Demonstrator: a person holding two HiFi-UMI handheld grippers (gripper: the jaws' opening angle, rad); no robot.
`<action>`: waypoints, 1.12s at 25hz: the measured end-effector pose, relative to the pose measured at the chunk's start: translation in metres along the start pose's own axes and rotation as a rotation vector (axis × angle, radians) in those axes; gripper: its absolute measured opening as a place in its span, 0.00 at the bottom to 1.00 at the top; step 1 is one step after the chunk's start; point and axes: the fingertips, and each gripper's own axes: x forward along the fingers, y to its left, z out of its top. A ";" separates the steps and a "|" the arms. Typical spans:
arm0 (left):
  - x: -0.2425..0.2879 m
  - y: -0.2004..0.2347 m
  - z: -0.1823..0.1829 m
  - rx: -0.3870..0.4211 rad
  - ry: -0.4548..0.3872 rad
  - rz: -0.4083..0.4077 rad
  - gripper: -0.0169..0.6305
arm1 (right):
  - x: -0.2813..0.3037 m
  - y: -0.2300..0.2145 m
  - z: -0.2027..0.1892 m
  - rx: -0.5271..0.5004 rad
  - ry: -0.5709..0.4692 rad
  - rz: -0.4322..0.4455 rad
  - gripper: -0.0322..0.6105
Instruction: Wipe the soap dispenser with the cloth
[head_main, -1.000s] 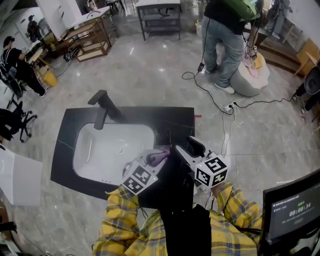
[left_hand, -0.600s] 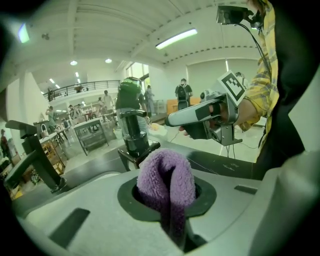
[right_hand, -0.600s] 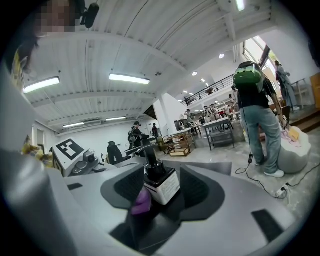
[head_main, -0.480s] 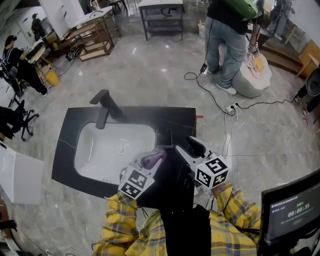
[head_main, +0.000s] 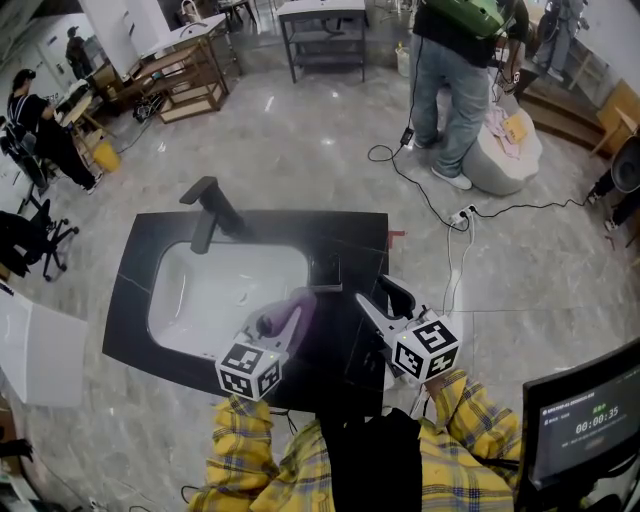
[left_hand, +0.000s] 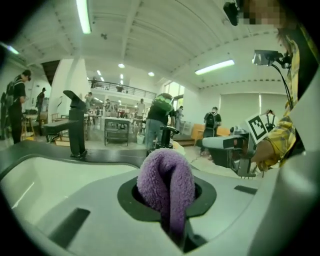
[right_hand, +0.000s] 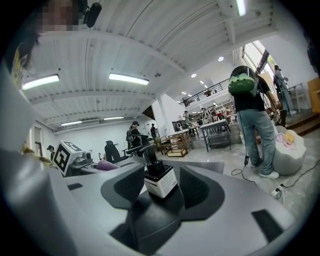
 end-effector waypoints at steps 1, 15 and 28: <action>-0.003 0.001 0.001 -0.023 -0.014 0.012 0.09 | -0.002 0.001 -0.001 -0.001 0.003 0.000 0.38; -0.052 -0.041 0.027 -0.186 -0.234 0.122 0.09 | -0.038 0.009 -0.011 -0.011 0.045 -0.043 0.30; -0.091 -0.078 0.016 -0.240 -0.325 0.219 0.09 | -0.094 0.024 -0.021 -0.030 0.044 -0.045 0.15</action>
